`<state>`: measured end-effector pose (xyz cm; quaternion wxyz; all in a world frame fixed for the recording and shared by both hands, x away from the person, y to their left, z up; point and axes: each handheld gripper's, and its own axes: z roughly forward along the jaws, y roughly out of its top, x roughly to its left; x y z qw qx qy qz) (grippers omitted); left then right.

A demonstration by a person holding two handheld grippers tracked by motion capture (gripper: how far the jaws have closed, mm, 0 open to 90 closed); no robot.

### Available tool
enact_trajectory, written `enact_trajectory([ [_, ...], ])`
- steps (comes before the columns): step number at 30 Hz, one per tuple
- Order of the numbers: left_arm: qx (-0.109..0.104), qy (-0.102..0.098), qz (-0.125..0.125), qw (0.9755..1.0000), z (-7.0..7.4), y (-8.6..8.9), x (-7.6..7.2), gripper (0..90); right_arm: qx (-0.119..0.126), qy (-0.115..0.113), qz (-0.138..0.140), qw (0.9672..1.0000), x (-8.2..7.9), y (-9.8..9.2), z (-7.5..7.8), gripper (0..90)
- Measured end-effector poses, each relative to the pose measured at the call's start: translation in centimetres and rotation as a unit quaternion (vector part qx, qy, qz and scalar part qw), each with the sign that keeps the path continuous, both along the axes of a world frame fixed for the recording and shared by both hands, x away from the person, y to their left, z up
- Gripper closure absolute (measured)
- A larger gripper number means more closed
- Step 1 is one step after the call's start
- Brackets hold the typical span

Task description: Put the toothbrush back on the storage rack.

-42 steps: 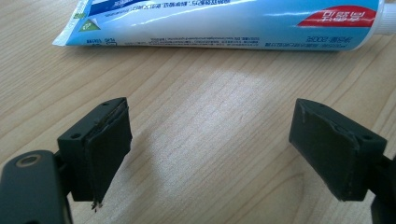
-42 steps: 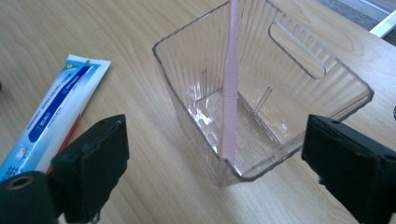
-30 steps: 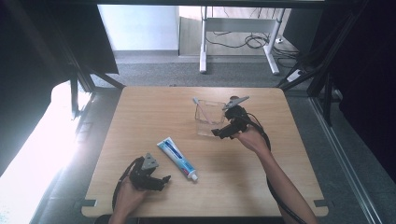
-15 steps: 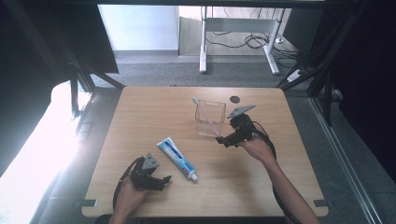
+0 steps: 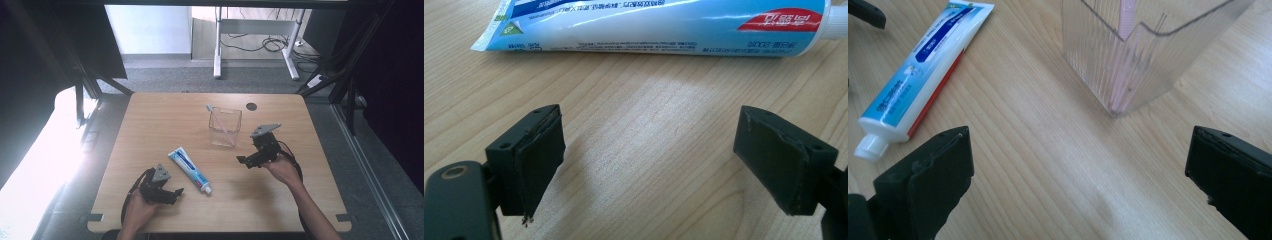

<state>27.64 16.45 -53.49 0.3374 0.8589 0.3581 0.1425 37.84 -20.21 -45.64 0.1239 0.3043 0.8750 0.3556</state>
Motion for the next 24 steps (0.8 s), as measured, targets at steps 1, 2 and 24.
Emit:
enact_trajectory([
  [1,0.000,0.000,0.000,1.0000,0.0,0.0,0.0,13.4,0.000,0.001,-0.001,1.0000,-0.2,-0.2,-0.1,0.0],
  [2,0.001,-0.001,0.000,1.0000,0.0,0.0,0.0,13.4,0.000,0.002,-0.002,1.0000,-0.4,-0.3,-0.1,0.0],
  [24,-0.010,0.001,0.003,0.9999,0.1,0.0,0.0,13.4,-0.010,-0.005,-0.017,0.9998,-5.0,-3.6,-1.9,0.0],
])
